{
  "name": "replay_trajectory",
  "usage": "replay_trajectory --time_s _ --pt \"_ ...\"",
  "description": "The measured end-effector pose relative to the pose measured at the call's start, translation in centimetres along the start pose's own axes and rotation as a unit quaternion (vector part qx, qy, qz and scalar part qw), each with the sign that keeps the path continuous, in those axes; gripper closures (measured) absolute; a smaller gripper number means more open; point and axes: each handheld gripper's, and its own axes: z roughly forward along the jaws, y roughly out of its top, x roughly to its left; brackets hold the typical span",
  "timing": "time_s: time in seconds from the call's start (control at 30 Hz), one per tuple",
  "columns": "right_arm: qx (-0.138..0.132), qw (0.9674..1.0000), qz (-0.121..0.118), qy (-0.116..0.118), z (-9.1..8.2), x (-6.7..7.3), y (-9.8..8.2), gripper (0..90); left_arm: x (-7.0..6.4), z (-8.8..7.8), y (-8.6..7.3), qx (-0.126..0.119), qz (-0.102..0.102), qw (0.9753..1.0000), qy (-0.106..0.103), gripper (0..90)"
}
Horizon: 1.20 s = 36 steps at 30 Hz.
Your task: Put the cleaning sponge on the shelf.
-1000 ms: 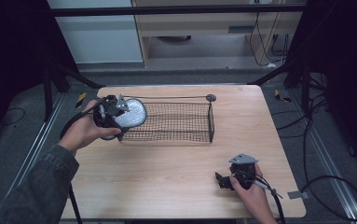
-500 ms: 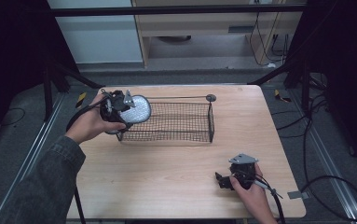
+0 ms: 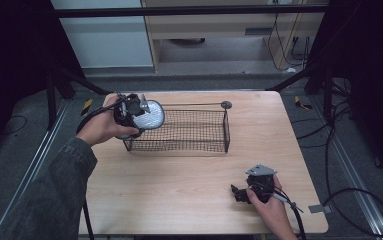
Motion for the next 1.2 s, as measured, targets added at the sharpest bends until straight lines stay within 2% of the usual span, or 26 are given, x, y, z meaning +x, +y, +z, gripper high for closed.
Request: replay_trajectory --time_s 0.17,0.43,0.53,0.7,1.2 --pt "0.000 1.0000 0.000 0.000 0.0 0.0 0.0 0.3 0.3 0.2 0.3 0.008 0.016 0.9998 0.005 12.8" --pt "0.000 1.0000 0.000 0.000 0.0 0.0 0.0 0.3 0.9 0.6 0.1 0.005 0.011 0.9999 0.001 12.8" --pt "0.000 1.0000 0.000 0.000 0.0 0.0 0.0 0.4 1.1 0.9 0.1 -0.004 0.010 0.9999 -0.001 12.8" --pt "0.000 1.0000 -0.001 0.000 0.0 0.0 0.0 0.4 1.2 2.2 0.8 -0.002 0.024 0.9997 -0.006 12.8" --pt "0.000 1.0000 -0.001 0.000 0.0 0.0 0.0 0.3 1.4 5.0 1.8 -0.002 0.039 0.9990 -0.021 12.8"
